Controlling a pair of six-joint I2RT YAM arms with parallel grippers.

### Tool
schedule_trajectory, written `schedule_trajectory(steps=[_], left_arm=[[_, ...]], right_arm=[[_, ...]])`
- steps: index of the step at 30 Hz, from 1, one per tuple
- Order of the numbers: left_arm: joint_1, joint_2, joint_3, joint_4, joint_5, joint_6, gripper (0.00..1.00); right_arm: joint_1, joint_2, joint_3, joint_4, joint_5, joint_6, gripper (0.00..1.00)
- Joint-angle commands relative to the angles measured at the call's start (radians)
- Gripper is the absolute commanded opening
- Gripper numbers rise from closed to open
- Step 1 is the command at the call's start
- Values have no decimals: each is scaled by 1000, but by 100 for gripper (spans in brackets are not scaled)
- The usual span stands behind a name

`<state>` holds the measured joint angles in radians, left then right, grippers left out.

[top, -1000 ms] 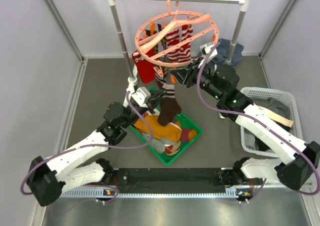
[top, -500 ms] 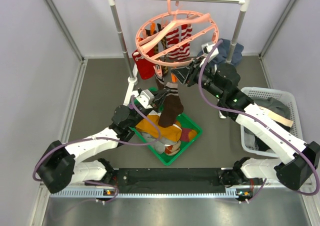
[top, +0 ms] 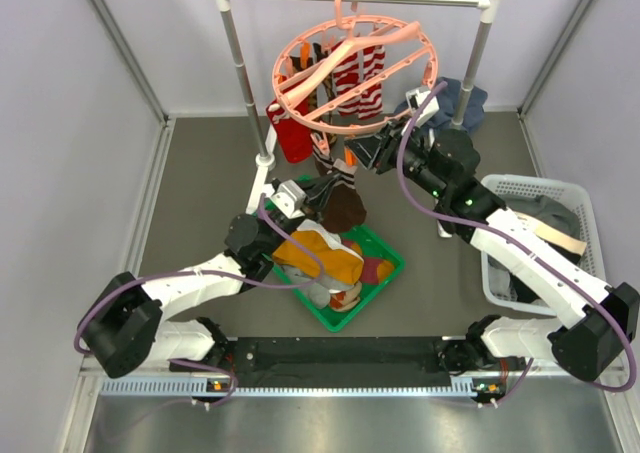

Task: Clip the socks to the hanger
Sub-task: Clamp the sock onto the hanger.

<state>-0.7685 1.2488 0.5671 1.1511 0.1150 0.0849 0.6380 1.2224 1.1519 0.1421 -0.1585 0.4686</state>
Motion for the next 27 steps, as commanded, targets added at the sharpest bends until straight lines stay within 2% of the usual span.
schedule_trajectory(steps=[1,27], left_arm=[[-5,6,13,88,-14,9,0],[-5,21,45,125,-32,-22,0]], right_arm=[[-8,-12,-9,31,-44,30,0],[-8,11,-47,109,-65,137,0]])
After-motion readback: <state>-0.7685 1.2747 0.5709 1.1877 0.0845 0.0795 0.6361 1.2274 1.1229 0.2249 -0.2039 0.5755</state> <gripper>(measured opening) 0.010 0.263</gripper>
